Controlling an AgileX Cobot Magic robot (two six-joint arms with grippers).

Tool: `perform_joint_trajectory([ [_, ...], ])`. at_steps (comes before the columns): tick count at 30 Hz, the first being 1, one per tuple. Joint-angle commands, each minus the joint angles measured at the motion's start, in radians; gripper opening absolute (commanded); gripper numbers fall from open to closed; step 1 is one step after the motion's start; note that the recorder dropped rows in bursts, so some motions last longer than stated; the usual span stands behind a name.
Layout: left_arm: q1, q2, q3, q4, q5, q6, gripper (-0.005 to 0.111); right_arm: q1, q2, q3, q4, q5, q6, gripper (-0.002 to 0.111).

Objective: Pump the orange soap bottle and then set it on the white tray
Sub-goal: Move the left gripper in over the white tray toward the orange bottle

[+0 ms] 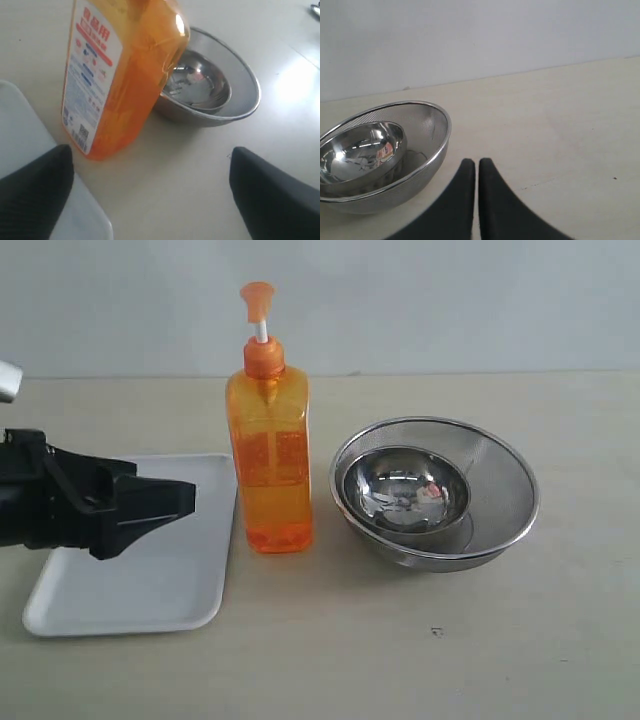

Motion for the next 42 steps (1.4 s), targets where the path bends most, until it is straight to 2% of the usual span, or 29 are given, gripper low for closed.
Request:
perform_joint_trajectory([
  [1,-0.026,0.001,0.015,-0.008,-0.094,0.022,0.078,0.002,-0.005,0.000,-0.001,0.000,0.000,0.000],
  [17,-0.026,0.001,-0.011,-0.008,0.002,-0.007,0.078,0.002,-0.005,0.000,-0.001,0.000,0.000,0.000],
  [31,-0.026,-0.001,-0.013,-0.008,-0.008,-0.005,0.078,0.002,-0.005,0.000,-0.001,0.000,0.000,0.000],
  [34,-0.026,-0.001,-0.017,-0.008,-0.055,0.024,0.077,0.002,-0.005,0.000,-0.001,0.000,0.000,0.000],
  [38,-0.028,-0.001,-0.030,-0.008,-0.131,0.032,0.069,0.002,-0.005,0.000,-0.001,-0.002,0.000,0.000],
  [42,-0.028,-0.001,-0.030,-0.008,-0.040,0.023,0.065,0.002,-0.005,0.000,-0.001,-0.002,0.000,0.000],
])
